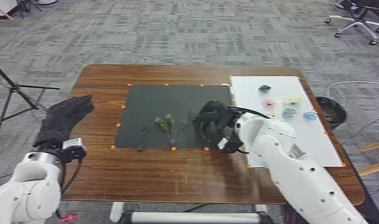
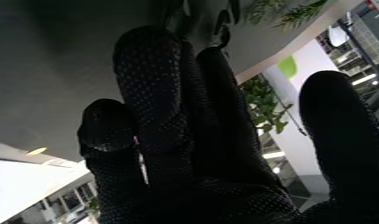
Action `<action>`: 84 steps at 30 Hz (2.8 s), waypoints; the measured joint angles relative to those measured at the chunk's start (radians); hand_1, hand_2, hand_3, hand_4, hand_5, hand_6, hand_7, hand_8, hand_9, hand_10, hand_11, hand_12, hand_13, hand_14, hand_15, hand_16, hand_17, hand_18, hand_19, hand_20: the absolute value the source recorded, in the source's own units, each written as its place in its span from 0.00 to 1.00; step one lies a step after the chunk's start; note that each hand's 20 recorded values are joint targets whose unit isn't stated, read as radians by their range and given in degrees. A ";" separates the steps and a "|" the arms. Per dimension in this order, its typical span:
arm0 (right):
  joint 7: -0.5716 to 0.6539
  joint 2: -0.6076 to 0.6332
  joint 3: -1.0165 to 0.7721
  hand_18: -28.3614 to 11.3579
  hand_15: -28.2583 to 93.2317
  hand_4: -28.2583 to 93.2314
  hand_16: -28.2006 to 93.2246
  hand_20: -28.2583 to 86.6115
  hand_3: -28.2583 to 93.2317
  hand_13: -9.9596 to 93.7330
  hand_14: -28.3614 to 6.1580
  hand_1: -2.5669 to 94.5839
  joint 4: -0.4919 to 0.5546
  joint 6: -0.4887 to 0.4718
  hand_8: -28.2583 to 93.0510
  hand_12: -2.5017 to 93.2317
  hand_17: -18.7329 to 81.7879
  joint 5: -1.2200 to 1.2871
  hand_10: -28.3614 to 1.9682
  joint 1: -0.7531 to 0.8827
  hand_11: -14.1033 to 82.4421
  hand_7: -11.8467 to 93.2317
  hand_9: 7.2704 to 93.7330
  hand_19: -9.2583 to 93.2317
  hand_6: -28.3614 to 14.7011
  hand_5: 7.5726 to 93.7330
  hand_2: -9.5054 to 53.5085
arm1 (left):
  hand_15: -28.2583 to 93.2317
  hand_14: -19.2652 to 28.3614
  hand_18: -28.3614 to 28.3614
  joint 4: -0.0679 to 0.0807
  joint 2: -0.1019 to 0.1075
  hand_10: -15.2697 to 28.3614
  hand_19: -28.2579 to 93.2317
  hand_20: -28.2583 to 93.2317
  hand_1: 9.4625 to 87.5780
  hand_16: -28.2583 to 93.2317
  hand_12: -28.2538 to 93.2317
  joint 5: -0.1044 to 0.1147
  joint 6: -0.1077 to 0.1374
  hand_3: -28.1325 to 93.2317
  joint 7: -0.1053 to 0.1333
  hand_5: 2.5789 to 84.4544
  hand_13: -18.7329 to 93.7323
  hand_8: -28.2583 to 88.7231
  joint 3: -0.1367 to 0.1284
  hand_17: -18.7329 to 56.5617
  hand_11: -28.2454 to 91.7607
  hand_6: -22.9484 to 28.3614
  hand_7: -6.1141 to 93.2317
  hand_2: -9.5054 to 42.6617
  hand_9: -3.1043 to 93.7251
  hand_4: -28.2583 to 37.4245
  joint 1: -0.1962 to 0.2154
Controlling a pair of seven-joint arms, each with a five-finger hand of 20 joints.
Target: Arrange flowers
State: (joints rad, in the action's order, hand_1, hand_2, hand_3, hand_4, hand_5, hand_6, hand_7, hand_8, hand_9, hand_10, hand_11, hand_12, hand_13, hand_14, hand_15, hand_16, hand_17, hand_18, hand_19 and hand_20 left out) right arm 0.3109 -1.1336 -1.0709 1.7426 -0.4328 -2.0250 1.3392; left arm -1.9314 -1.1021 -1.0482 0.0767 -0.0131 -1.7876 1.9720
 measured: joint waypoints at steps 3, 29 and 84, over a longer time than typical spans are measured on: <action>0.010 0.007 0.000 0.15 0.64 0.20 0.51 0.73 0.76 0.85 0.47 0.22 0.006 0.010 0.22 0.18 0.61 0.009 0.44 0.004 0.24 0.26 0.69 0.91 0.55 0.55 0.29 | 0.37 0.79 0.76 0.000 0.000 0.68 0.34 0.37 0.24 0.27 0.33 0.000 -0.001 0.76 0.000 0.54 0.46 0.18 0.000 0.28 0.41 0.56 0.24 0.26 0.46 0.13 0.000; 0.097 -0.027 0.033 0.15 0.64 0.20 0.51 0.73 0.75 0.85 0.48 0.22 0.018 0.055 0.22 0.18 0.61 0.034 0.43 0.005 0.24 0.26 0.70 0.92 0.54 0.57 0.28 | 0.37 0.79 0.76 -0.002 0.001 0.68 0.34 0.37 0.24 0.27 0.33 0.000 0.000 0.76 0.001 0.54 0.46 0.18 -0.003 0.28 0.41 0.56 0.24 0.26 0.46 0.13 -0.001; 0.034 0.067 0.063 0.13 0.64 0.20 0.52 0.73 0.74 0.84 0.46 0.23 0.086 0.015 0.22 0.20 0.60 0.088 0.42 -0.068 0.25 0.26 0.71 0.91 0.55 0.59 0.25 | 0.37 0.78 0.76 -0.002 0.005 0.68 0.34 0.37 0.24 0.27 0.33 0.001 -0.001 0.76 -0.008 0.54 0.46 0.18 -0.006 0.28 0.41 0.56 0.24 0.26 0.46 0.13 0.002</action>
State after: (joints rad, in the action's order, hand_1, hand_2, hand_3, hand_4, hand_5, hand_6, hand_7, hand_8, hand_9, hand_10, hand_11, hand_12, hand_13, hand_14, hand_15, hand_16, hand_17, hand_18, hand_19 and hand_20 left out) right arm 0.3452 -1.0663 -1.0077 1.8285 -0.4177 -1.9365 1.2711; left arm -1.9335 -1.0976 -1.0475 0.0757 -0.0208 -1.7936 1.9741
